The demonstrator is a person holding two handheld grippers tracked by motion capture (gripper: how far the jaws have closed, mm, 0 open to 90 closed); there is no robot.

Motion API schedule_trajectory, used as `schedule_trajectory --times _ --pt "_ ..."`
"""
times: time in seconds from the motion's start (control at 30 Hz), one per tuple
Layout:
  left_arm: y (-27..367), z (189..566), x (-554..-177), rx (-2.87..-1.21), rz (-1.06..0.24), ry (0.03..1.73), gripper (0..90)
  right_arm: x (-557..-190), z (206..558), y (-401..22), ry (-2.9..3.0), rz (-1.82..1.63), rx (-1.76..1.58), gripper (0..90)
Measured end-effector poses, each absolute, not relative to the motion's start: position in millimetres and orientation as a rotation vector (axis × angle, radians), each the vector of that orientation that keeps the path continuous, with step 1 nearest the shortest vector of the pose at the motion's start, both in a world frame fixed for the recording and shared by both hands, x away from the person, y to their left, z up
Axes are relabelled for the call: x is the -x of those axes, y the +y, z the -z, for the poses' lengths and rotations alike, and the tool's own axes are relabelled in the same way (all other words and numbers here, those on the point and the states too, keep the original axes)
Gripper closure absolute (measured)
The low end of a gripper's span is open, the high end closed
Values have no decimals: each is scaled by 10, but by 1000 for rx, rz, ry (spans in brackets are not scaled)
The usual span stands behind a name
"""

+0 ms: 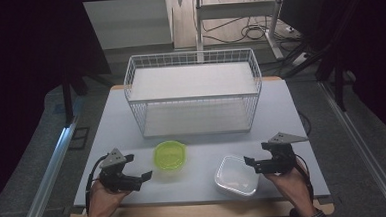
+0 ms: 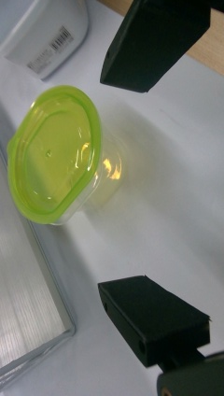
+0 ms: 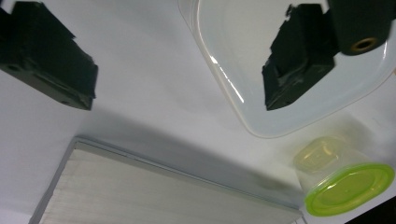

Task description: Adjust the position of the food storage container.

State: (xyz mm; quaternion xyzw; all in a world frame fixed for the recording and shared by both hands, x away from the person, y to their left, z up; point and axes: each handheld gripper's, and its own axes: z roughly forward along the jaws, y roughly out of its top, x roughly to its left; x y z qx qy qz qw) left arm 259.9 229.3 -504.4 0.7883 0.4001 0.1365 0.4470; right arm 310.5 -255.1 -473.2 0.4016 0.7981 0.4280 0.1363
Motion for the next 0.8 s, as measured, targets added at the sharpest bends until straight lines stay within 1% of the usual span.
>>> schedule_trajectory --times 0.03,0.07,0.1,0.13,0.17,0.43,0.7,0.73,0.77,0.8 --pt "2283 5048 -2597 -1956 -348 987 52 -3103 4729 -2555 2302 -1246 -1162 144" --pt "2261 5054 -2594 -1971 -386 990 90 -3105 4725 -2571 2296 -1252 -1157 191" --pt "2261 5054 -2594 -1971 -386 990 110 -3105 4725 -2571 2296 -1252 -1157 191" --pt "2251 5051 -2586 -1982 -422 992 110 -3102 4722 -2576 2291 -1251 -1152 205" --pt "2247 5046 -2585 -1986 -442 999 136 -3094 4718 -2580 2281 -1245 -1151 214" --pt "2229 5042 -2610 -1987 -418 1000 221 -3097 4767 -2587 2291 -1241 -1169 224" --pt "2226 4993 -2598 -1983 -416 1016 247 -3117 4767 -2633 2263 -1225 -1188 234" --pt "2228 4977 -2592 -1977 -416 1008 273 -3124 4771 -2634 2265 -1225 -1189 236" --pt "2228 4965 -2588 -1970 -416 1005 273 -3124 4771 -2634 2265 -1225 -1189 236" --pt "2228 4947 -2583 -1963 -411 998 316 -3126 4771 -2630 2264 -1225 -1184 236"
